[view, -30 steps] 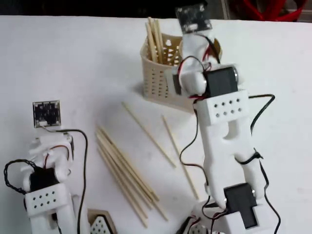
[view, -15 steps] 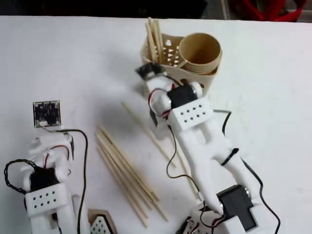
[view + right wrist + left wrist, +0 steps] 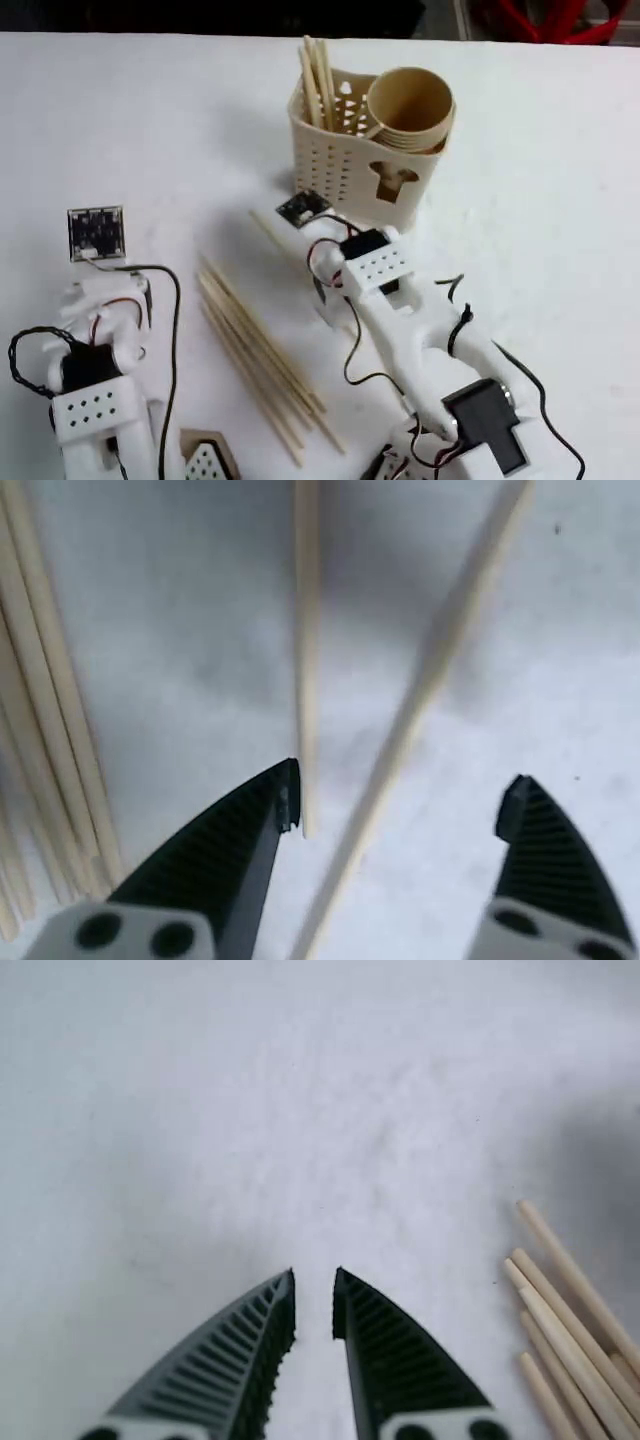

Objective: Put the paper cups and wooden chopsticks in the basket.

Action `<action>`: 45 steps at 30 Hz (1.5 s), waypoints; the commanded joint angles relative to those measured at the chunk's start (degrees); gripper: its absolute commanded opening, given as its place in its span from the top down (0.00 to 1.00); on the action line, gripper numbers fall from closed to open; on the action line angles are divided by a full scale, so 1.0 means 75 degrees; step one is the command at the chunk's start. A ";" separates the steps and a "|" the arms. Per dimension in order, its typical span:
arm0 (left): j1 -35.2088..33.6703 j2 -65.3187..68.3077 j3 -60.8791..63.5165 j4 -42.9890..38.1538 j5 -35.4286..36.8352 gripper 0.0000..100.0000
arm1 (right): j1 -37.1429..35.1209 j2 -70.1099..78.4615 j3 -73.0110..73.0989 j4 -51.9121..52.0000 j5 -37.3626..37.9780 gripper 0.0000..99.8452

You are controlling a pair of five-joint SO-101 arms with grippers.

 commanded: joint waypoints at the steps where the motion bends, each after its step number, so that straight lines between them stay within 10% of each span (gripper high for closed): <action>1: -0.0029 -0.0123 -0.0047 -0.0199 -0.0047 0.92 | -0.0100 0.0322 -0.0094 -0.0170 0.0023 0.63; 9: -0.0029 -0.0123 -0.0047 -0.0199 -0.0047 0.92 | -0.0791 0.2034 -0.0727 -0.0334 0.0023 0.64; 23: -0.0029 -0.0123 -0.0047 -0.0199 -0.0047 0.92 | -0.1002 0.2350 -0.1020 -0.0533 0.0023 0.98; 45: -0.0029 -0.0123 -0.0047 -0.0199 -0.0047 0.92 | -0.1014 -0.1623 -0.0996 0.0651 0.0023 0.98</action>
